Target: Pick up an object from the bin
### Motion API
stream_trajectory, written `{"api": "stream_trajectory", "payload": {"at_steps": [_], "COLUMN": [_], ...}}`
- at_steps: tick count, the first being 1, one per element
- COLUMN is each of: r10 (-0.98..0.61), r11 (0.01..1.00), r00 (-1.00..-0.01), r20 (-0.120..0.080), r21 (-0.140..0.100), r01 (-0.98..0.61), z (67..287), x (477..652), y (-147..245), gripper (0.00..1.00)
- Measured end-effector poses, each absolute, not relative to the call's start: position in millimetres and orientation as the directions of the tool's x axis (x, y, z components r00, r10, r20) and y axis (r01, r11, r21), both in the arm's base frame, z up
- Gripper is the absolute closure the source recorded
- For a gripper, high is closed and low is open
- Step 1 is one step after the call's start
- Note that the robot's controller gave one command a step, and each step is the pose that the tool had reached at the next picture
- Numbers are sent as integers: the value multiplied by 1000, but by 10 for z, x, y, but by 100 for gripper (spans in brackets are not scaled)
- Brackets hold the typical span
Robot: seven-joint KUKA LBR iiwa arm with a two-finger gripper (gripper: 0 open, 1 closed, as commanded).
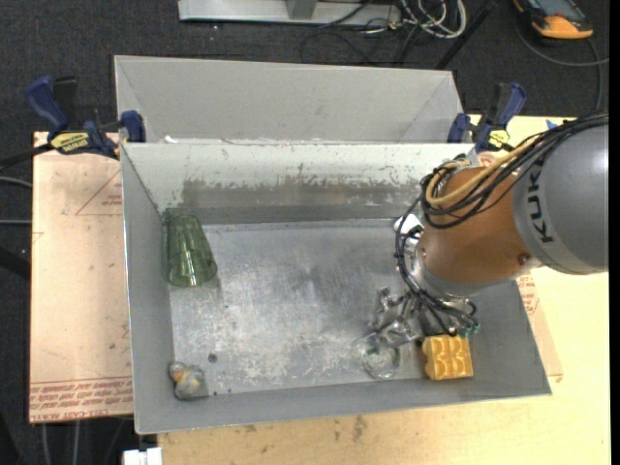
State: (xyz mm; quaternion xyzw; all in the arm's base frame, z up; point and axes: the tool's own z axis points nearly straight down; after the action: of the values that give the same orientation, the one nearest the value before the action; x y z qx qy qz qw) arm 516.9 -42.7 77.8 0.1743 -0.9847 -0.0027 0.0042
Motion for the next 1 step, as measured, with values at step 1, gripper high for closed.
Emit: {"api": "stream_trajectory", "payload": {"at_steps": [1], "r10": [-343], "r11": [939], "r00": [-939], "r20": [6], "r21": [6], "r01": [-343], "z": [778], "x": [5171], "y": [-429], "gripper": [100]}}
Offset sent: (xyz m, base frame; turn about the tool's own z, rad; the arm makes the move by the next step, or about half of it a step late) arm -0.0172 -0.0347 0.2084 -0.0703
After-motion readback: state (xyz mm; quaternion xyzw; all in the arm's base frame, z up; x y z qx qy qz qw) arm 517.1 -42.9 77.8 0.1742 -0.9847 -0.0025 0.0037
